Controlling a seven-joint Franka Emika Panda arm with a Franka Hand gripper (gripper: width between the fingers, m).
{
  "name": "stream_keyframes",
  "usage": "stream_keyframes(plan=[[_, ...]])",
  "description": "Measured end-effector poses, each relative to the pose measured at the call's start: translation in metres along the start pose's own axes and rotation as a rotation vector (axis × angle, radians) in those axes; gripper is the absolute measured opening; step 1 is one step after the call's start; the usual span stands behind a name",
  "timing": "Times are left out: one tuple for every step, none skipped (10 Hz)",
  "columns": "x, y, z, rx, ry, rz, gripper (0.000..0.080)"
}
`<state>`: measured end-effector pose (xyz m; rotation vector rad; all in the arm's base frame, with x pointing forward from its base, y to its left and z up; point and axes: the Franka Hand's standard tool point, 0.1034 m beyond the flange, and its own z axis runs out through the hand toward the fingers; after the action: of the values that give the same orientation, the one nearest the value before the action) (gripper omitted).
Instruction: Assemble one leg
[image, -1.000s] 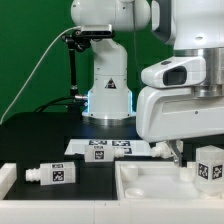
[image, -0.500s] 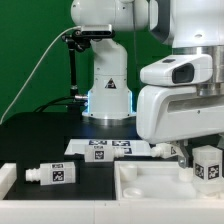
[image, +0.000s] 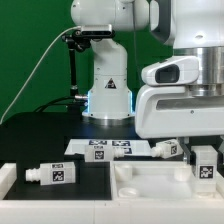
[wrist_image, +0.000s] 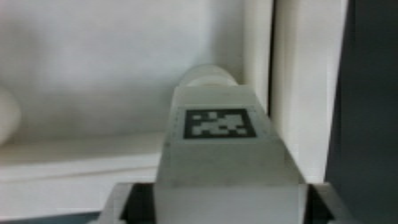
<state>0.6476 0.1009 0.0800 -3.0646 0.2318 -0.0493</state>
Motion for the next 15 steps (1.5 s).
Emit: stream_keyframes(plan=[[0.0, 0.0, 0.001, 0.006, -0.003, 0.12, 0.0287], [0.0, 0.002, 0.002, 0.028, -0.012, 0.282, 0.0287], [-0.001, 0.003, 0.002, 0.069, -0.033, 0.484, 0.0287], [-0.002, 0.0, 0.002, 0.079, -0.047, 0.65, 0.0287], [-0.003, 0.001, 0.003, 0.083, -0.057, 0.76, 0.0287], [-0.003, 0.001, 0.003, 0.085, -0.064, 0.848, 0.0287], [-0.003, 0.001, 0.003, 0.083, -0.066, 0.89, 0.0287], [-0.003, 0.001, 0.004, 0.081, -0.069, 0.948, 0.0287], [-0.003, 0.0, 0.004, 0.082, -0.068, 0.944, 0.0287], [-0.003, 0.0, 0.004, 0.079, -0.061, 0.885, 0.0437], [-0.003, -0.003, 0.003, 0.077, -0.047, 0.754, 0.0566], [-0.003, -0.01, 0.003, 0.067, -0.026, 0.639, 0.0566], [-0.005, -0.017, 0.003, 0.063, -0.021, 0.537, 0.0635], [-0.007, -0.025, 0.001, 0.049, -0.014, 0.501, 0.0645], [-0.008, -0.026, 0.001, 0.053, -0.015, 0.506, 0.0645]])
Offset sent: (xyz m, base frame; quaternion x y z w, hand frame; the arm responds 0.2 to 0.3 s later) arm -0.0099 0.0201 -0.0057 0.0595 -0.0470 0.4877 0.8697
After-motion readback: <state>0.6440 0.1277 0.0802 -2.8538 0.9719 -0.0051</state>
